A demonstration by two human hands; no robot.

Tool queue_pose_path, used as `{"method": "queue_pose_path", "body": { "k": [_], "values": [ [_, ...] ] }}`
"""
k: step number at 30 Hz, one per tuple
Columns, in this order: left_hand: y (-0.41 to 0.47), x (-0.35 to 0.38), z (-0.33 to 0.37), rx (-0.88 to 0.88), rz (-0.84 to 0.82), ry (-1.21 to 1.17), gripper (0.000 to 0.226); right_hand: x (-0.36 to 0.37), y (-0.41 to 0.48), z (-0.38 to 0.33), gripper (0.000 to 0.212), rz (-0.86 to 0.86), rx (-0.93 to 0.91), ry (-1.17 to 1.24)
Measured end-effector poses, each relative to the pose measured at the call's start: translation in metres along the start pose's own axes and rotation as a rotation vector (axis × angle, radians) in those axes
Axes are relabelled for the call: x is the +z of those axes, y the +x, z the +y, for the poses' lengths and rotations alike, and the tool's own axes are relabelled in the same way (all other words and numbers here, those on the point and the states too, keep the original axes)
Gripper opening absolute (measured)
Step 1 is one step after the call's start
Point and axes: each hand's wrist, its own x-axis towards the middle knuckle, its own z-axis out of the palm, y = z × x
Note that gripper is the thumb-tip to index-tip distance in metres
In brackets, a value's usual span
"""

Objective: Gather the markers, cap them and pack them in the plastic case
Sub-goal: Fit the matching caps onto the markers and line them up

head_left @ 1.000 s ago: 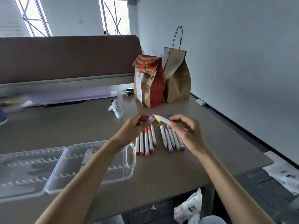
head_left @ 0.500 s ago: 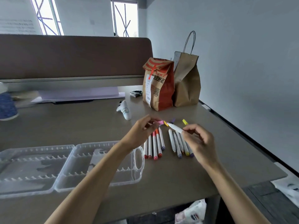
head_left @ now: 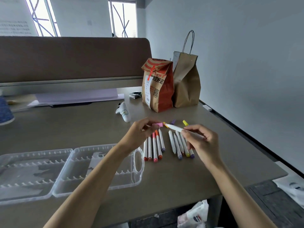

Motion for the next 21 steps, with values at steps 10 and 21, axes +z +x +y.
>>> {"method": "queue_pose_path", "body": {
  "k": [10, 21],
  "values": [
    [-0.005, 0.003, 0.011, 0.024, -0.082, -0.022, 0.016, 0.000, 0.000, 0.000, 0.005, -0.058, -0.008, 0.013],
    [-0.005, 0.003, 0.007, -0.064, -0.119, -0.124, 0.015, 0.001, 0.002, 0.002, 0.003, -0.122, 0.051, 0.173]
  ]
}}
